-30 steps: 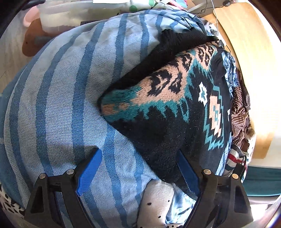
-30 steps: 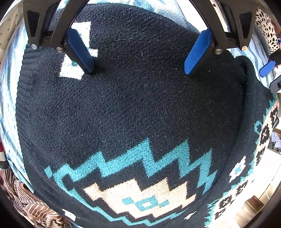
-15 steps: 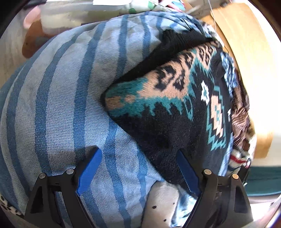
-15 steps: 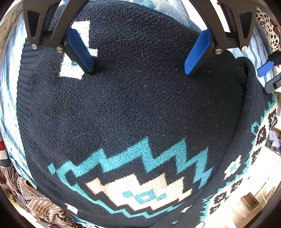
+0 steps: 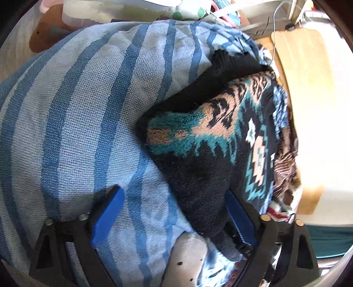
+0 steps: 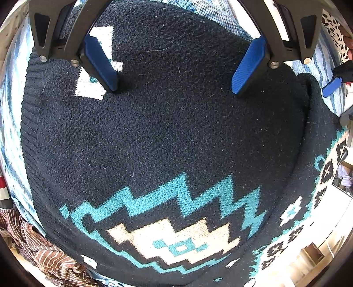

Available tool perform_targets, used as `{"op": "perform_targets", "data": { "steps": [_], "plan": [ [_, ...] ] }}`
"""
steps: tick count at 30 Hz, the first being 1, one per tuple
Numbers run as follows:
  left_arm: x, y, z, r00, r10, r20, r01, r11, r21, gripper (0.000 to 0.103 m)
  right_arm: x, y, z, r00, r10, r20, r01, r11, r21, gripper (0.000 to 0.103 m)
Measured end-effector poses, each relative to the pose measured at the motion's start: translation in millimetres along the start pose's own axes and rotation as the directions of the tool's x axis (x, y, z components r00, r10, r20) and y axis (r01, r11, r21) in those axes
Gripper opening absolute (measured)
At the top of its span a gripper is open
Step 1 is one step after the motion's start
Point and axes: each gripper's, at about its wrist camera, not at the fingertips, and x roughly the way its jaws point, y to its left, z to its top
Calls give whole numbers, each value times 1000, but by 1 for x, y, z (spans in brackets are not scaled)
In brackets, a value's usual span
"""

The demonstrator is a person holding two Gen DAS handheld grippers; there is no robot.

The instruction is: Fold clothes

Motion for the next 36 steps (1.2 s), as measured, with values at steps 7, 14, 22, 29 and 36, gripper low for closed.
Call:
{"op": "perform_targets", "data": {
  "steps": [7, 14, 22, 29, 36],
  "plan": [
    [-6, 21, 0, 991, -127, 37, 131, 984, -118, 93, 3, 0, -3, 1000, 4, 9, -4, 1000, -1, 103],
    [-22, 29, -1, 985, -172, 35, 175, 962, -208, 93, -18, -28, -5, 997, 76, 25, -80, 983, 165, 95],
    [-35, 12, 0, 992, -71, 101, 82, 991, -107, 93, -38, -119, -43, 970, 219, 104, -226, 658, 718, 83],
    [-25, 2, -2, 998, 22, 53, -19, 999, -50, 93, -12, -108, -24, 992, 122, -21, -81, 769, 634, 89],
    [-19, -10, -8, 990, 141, -3, -140, 989, 48, 93, -4, -68, -6, 989, -8, -146, 65, 917, 393, 94]
  ]
}}
